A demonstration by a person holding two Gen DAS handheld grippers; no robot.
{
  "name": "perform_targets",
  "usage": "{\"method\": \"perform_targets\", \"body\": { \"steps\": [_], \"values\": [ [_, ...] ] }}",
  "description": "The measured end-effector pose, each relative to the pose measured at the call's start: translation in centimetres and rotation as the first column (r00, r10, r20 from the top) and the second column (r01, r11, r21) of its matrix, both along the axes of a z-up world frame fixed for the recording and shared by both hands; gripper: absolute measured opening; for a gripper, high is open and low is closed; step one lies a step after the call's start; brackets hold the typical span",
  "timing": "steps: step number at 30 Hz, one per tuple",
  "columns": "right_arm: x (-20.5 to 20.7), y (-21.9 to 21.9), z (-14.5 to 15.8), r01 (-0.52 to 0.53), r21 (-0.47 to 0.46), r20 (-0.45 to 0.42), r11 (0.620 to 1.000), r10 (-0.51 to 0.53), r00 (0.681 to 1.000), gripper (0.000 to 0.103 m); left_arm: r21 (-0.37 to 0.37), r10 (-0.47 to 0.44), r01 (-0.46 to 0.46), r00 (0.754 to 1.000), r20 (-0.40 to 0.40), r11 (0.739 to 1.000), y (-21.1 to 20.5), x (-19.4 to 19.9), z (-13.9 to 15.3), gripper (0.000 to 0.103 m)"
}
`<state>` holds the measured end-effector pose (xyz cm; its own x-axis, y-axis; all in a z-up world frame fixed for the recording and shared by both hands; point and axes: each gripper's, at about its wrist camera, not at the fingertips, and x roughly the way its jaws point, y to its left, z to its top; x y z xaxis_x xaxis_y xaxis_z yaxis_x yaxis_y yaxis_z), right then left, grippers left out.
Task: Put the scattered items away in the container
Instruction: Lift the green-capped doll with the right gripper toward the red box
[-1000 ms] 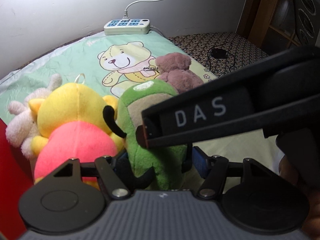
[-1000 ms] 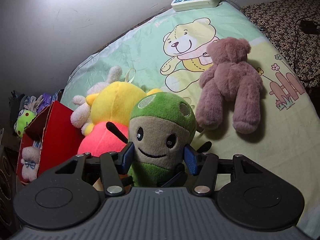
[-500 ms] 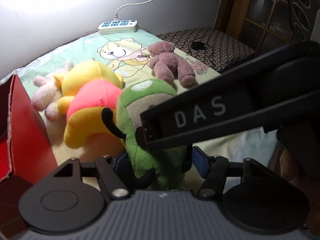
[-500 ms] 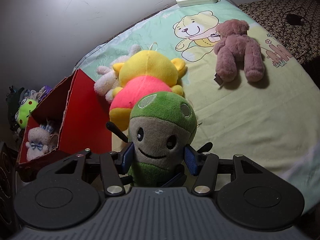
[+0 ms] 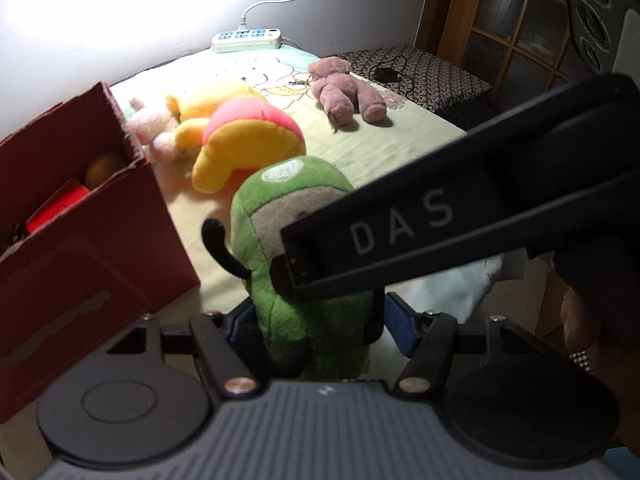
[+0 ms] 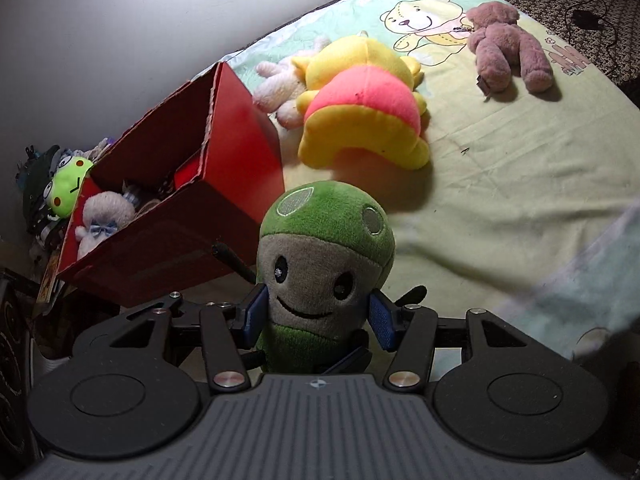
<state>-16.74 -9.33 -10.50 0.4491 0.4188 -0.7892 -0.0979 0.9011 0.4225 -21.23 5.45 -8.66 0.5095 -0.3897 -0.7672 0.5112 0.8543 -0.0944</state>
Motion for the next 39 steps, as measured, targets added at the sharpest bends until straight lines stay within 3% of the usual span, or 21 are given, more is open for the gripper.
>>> {"method": "perform_targets", "body": {
  "steps": [9, 16, 25, 31, 39],
  "values": [
    [-2.4, 5.0, -0.3, -0.098, 0.019, -0.018, 0.995, 0.099, 0.995, 0.056, 0.014, 0.092, -0.091, 0.996, -0.012, 0.996, 5.2, -3.3, -0.7, 0.065],
    [-3.0, 9.9, -0.1, -0.218, 0.028, -0.015, 0.976, 0.218, 0.976, 0.056, 0.017, 0.211, -0.21, 0.978, -0.009, 0.977, 9.5, -5.2, -0.7, 0.065],
    [-2.9, 15.6, 1.4, -0.371, 0.055, 0.028, 0.927, 0.37, 0.929, 0.056, 0.008, 0.367, -0.368, 0.93, 0.031, 0.93, 14.8, -7.4, 0.6, 0.065],
    [-2.7, 18.1, 2.9, -0.435, 0.088, 0.056, 0.896, 0.431, 0.9, 0.056, -0.007, 0.433, -0.433, 0.899, 0.072, 0.901, 17.9, -11.2, 3.6, 0.065],
    [-2.0, 19.4, 6.1, -0.479, 0.134, 0.137, 0.868, 0.462, 0.876, 0.056, -0.056, 0.485, -0.482, 0.861, 0.153, 0.874, 20.9, -8.2, 5.7, 0.065]
  ]
}}
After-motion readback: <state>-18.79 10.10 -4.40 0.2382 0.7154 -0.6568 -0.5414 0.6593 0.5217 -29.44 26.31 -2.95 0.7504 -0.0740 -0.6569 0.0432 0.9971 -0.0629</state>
